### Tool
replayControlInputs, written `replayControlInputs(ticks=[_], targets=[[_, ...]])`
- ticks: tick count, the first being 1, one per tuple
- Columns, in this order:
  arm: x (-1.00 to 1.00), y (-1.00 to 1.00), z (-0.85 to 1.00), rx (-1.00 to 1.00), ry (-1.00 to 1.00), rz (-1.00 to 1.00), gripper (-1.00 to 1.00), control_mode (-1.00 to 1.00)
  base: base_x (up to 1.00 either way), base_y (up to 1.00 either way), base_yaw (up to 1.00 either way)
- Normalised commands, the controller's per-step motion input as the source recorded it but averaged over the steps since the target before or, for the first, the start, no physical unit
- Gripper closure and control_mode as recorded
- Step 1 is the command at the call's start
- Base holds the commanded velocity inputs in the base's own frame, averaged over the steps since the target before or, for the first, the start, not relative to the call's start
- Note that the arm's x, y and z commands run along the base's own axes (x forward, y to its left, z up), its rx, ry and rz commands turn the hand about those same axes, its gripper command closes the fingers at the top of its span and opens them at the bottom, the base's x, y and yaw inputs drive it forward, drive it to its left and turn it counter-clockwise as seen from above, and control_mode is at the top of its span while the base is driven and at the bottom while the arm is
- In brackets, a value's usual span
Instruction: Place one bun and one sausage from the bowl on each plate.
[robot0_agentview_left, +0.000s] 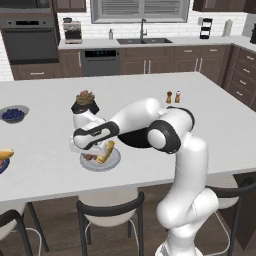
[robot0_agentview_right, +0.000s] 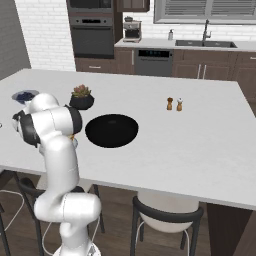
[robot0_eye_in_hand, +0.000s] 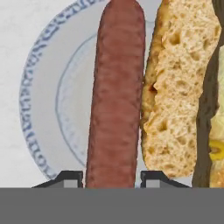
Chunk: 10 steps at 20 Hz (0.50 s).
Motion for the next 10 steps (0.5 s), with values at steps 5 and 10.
replayControlInputs(ticks=[5, 10], targets=[[-0.07, -0.01, 0.14, 0.01, -0.01, 0.0, -1.0, -1.0, 0.0, 0.0, 0.0], [-0.74, -0.27, 0.66, 0.11, -0.28, 0.0, -1.0, -1.0, 0.0, 0.0, 0.0]])
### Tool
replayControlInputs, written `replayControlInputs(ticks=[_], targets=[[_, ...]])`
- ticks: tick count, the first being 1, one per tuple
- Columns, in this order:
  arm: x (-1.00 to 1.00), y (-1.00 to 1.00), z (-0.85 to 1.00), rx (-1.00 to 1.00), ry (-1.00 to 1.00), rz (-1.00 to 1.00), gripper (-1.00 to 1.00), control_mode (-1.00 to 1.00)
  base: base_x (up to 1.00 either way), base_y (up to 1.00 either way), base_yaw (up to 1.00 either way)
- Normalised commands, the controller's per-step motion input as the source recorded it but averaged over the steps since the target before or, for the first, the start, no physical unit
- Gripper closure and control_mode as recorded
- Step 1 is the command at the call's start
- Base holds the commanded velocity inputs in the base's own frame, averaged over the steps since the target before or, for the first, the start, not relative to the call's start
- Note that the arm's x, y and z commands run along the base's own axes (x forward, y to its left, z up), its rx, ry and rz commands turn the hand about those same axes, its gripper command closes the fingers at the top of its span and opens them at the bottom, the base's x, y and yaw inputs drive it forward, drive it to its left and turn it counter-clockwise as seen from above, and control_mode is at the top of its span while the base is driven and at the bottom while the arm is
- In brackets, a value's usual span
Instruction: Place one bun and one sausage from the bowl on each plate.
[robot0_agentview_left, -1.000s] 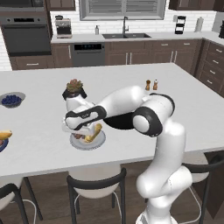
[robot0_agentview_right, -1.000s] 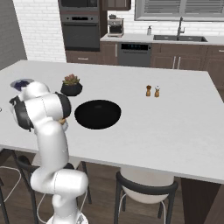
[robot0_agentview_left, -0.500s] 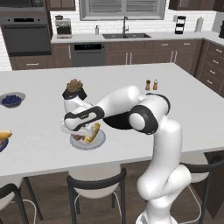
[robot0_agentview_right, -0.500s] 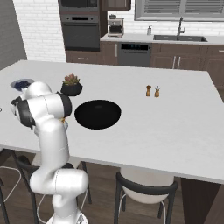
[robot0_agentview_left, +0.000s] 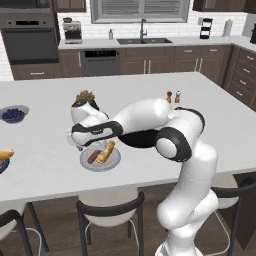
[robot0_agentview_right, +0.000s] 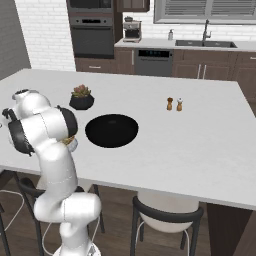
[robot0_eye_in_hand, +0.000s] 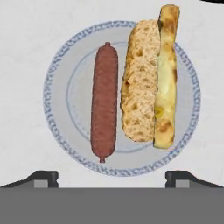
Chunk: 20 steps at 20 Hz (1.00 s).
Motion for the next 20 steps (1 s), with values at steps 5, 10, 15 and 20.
replayControlInputs(ticks=[5, 10, 15, 20], targets=[[-1.0, -0.56, 0.9, 0.18, -0.43, -0.01, -1.0, -1.0, 0.0, 0.0, 0.0], [-1.0, -0.95, 0.8, 0.27, -0.43, -0.03, -1.0, -1.0, 0.0, 0.0, 0.0], [-1.0, -1.0, 0.75, 0.27, -0.4, -0.03, -1.0, -1.0, 0.0, 0.0, 0.0], [-0.79, -0.81, 0.34, 0.13, -0.28, -0.13, -1.0, -1.0, 0.0, 0.0, 0.0]])
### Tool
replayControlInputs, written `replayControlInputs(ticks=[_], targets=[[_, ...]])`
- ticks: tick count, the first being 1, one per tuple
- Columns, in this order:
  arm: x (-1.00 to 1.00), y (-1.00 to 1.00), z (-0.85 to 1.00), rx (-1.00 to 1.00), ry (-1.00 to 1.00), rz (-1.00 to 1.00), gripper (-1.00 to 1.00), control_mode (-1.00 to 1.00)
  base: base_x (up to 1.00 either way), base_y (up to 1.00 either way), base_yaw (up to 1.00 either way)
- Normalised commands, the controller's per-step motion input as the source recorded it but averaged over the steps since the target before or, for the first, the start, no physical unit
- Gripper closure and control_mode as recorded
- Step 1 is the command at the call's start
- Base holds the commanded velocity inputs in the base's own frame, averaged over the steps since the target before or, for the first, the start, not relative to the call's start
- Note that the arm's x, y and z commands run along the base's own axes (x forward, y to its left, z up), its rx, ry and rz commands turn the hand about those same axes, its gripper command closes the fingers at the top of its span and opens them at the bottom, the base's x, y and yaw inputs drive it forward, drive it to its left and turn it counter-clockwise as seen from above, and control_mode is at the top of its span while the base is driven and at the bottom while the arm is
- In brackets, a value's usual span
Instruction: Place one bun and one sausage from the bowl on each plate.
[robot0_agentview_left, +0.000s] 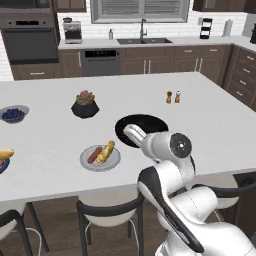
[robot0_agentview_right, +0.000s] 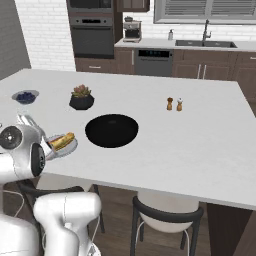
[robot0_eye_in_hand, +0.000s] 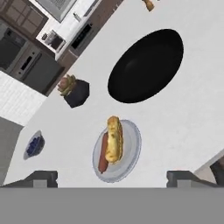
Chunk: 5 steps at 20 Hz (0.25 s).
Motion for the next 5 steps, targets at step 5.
replayControlInputs(ticks=[5], targets=[[0.0, 0.0, 0.0, 0.0, 0.0, 0.0, -1.0, -1.0, 0.0, 0.0, 0.0]])
